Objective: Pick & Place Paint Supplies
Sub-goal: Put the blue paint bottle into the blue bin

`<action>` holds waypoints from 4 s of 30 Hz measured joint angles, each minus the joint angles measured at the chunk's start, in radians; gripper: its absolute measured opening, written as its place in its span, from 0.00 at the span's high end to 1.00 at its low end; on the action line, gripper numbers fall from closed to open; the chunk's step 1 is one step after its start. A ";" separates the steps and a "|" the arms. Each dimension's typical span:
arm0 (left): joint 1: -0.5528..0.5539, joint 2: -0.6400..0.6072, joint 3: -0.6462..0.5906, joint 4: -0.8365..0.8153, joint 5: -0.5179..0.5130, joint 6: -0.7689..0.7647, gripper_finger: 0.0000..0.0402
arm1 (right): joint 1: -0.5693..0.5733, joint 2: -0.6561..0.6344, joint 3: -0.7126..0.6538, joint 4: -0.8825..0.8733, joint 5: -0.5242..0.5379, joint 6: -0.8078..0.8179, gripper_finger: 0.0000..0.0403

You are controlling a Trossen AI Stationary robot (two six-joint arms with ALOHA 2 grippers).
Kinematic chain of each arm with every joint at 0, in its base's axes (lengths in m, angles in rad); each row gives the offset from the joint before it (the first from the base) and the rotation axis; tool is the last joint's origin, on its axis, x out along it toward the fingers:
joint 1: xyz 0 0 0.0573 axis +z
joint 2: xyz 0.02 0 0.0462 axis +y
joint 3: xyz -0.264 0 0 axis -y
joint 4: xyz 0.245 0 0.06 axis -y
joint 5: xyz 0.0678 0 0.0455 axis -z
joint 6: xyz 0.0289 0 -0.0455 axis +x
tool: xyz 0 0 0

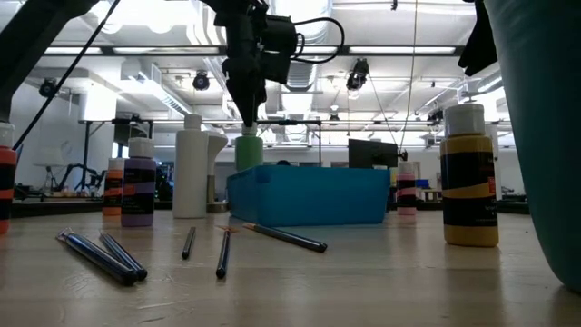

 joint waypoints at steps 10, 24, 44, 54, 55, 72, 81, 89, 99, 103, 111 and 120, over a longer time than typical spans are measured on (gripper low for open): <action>0.001 -0.015 0.131 -0.151 -0.167 -0.062 0.22 | 0.000 0.000 0.000 -0.004 0.000 0.000 0.31; -0.093 -0.228 0.070 -0.103 -0.334 -0.339 0.24 | 0.013 -0.002 -0.001 -0.010 -0.019 -0.006 0.41; -0.367 -0.544 -0.328 0.196 -0.449 -0.259 0.24 | 0.044 0.005 -0.003 0.004 0.131 0.126 0.53; -0.479 -0.733 -0.499 0.253 -0.449 -0.248 0.24 | 0.044 0.005 -0.002 0.009 0.123 0.079 0.59; -0.481 -0.745 -0.509 0.263 -0.449 -0.247 0.24 | 0.044 0.005 -0.002 0.014 0.123 0.070 0.60; -0.592 -0.580 -0.665 0.379 -0.206 -0.079 0.24 | 0.044 0.005 -0.001 0.037 0.129 -0.057 0.73; -0.756 -0.469 -0.630 0.348 -0.182 -0.157 0.24 | 0.044 0.005 -0.001 0.040 0.131 -0.063 0.80; -0.801 -0.412 -0.649 0.273 -0.131 -0.223 0.24 | 0.044 0.005 -0.001 0.044 0.136 -0.063 0.83; -0.819 -0.396 -0.664 0.289 -0.092 -0.269 0.24 | 0.044 0.005 -0.001 0.050 0.157 -0.061 0.82; -0.817 -0.394 -0.669 0.326 -0.094 -0.330 0.24 | 0.044 0.005 -0.001 0.050 0.157 -0.064 0.79; -0.824 -0.383 -0.682 0.356 -0.091 -0.359 0.24 | 0.044 0.005 -0.001 0.049 0.157 -0.087 0.74; -0.810 -0.384 -0.582 0.240 -0.085 -0.440 0.24 | 0.044 0.005 -0.001 0.049 0.157 -0.091 0.76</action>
